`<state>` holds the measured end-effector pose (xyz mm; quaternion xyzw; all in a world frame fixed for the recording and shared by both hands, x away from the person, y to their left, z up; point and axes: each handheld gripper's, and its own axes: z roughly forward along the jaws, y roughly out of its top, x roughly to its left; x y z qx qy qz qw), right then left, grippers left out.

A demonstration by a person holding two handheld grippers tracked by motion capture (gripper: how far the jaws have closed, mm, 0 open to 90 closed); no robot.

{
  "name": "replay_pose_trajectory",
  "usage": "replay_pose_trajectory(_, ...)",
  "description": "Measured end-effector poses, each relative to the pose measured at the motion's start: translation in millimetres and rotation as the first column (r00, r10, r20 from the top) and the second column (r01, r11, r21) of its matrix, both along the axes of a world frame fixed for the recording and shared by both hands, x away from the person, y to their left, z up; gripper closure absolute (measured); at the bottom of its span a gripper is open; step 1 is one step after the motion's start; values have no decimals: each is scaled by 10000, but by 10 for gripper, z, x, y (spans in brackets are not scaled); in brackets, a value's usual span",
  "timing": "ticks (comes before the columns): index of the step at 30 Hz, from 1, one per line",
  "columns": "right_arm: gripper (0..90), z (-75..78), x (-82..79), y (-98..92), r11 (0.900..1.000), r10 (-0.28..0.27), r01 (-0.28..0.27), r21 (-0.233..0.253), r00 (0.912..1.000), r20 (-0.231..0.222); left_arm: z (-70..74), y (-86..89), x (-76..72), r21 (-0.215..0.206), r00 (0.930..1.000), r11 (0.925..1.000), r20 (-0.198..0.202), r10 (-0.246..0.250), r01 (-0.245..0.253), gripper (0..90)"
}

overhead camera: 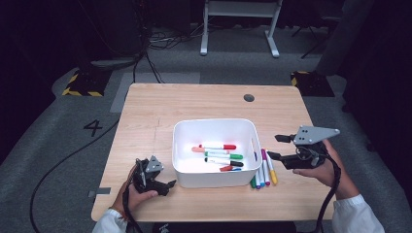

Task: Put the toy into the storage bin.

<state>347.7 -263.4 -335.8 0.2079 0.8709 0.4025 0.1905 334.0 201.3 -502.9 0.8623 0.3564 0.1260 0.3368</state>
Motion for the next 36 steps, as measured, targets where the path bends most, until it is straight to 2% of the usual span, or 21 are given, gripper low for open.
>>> replay_pose_trajectory(5, 390, -257, -45, -143, 9977, -621, 614, -292, 9977, -256, 0, 0, 0, -3, 10000, 10000, 2, 5, -5, 91)
replay_pose_trajectory(11, 386, -552, -37, -267, 9948, -934, 903, -464, 9932, -695, 0, 0, 0, 3, 10000, 10000, 1, -2, 2, 91)
replay_pose_trajectory(15, 384, -760, -31, -287, 9902, -1245, 1172, -754, 9870, -1020, 0, 0, 0, -4, 10000, 10000, 1, 4, -4, 91)
replay_pose_trajectory(17, 384, -870, -29, -282, 9891, -1357, 1274, -735, 9834, -1207, 0, 0, 0, -5, 10000, 10000, 1, 5, -5, 91)
replay_pose_trajectory(22, 385, -1151, -13, -263, 9870, -1444, 1291, -956, 9737, -1764, 0, 0, 0, -5, 10000, 10000, 2, 5, -5, 91)
replay_pose_trajectory(25, 394, -1241, 4, -256, 9828, -1583, 1367, -1243, 9699, -1850, 0, 0, 0, -4, 10000, 10000, 2, 4, -4, 91)
replay_pose_trajectory(28, 442, -1342, 42, -281, 9732, -2033, 1752, -1490, 9583, -2007, 0, -1, -1, -5, 10000, 10000, 6, 4, -4, 91)
replay_pose_trajectory(31, 510, -1389, 77, -362, 9670, -2399, 2131, -1396, 9461, -2177, 0, -1, -1, -6, 10000, 10000, 6, 7, -7, 91)
replay_pose_trajectory(34, 571, -1432, 111, -429, 9504, -3004, 2711, -1525, 9273, -2234, 0, -1, -2, -6, 10000, 10000, 12, 9, -9, 91)
replay_pose_trajectory(36, 624, -1457, 127, -464, 9441, -3211, 2918, -1531, 9191, -2285, 1, 0, -1, -3, 10000, 10000, -3, -7, 7, 91)
